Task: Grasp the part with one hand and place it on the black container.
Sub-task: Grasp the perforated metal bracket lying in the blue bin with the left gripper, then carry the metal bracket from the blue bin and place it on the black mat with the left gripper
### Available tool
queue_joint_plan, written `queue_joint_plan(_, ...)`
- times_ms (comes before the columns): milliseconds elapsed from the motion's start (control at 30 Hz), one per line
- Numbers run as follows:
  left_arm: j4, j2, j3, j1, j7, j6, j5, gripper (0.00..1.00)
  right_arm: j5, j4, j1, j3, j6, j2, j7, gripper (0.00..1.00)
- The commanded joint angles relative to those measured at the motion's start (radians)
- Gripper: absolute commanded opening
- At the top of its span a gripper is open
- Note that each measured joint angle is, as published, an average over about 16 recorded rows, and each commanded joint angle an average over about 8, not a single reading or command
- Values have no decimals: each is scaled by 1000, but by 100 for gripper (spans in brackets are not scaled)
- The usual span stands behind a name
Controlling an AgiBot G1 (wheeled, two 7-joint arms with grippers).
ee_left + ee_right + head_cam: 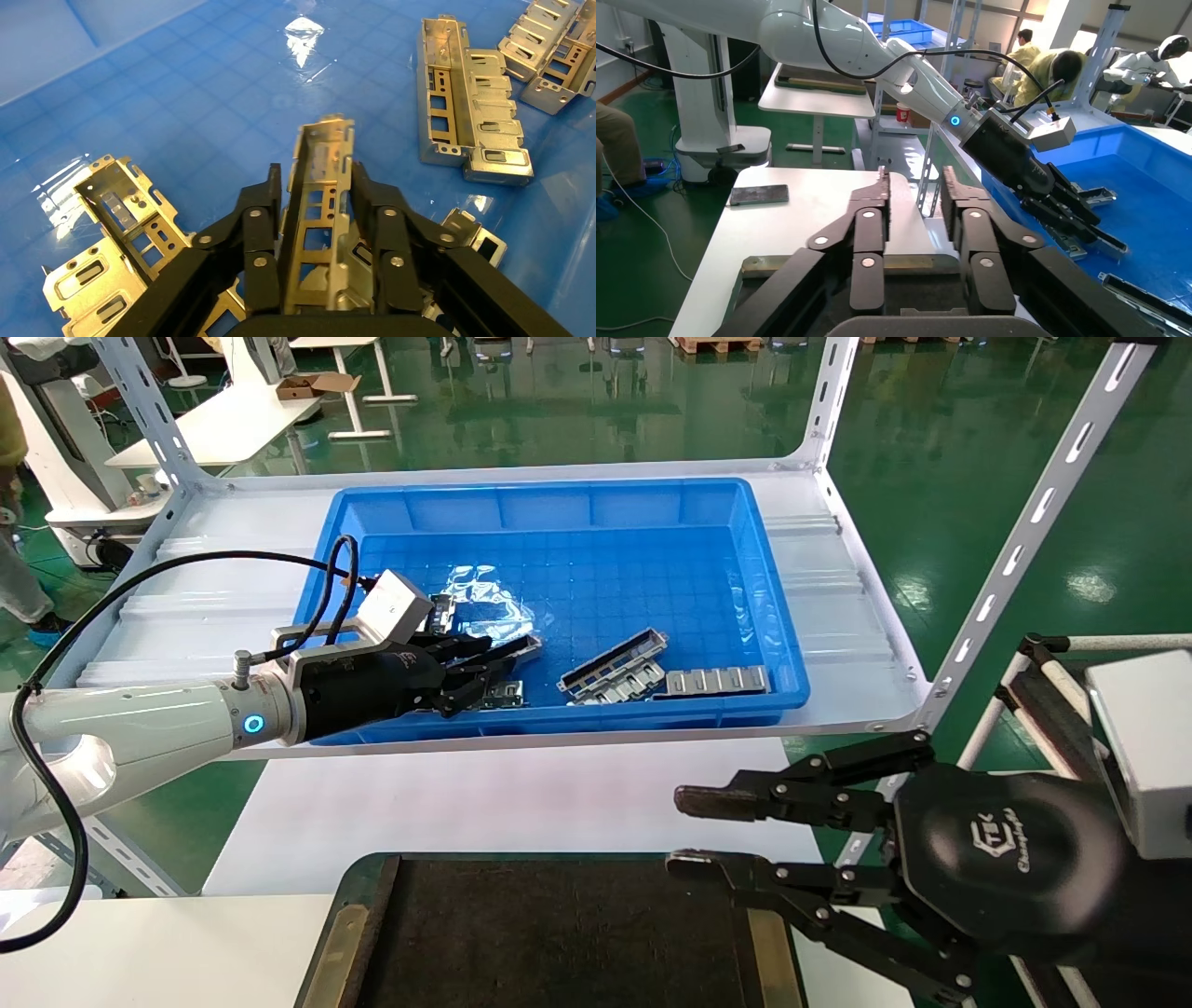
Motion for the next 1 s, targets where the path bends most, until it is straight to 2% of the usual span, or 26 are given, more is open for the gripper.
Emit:
queue_joint_plan(33, -1, 0, 0, 0, 0, 1, 0, 0, 0, 0, 0, 0, 0, 0, 0, 0)
queue_joint_plan(700, -23, 0, -40, -14, 35, 2, -57, 0, 1, 0, 0, -1, 1, 1, -1, 0)
queue_joint_plan(867, -36, -10, -58, -24, 34, 67, -85, 0, 1, 0, 0, -2, 1, 1, -1, 0)
queue_joint_plan(1000, -55, -23, -74, -23, 31, 198, -110, 0, 1, 0, 0, -2, 1, 1, -1, 0)
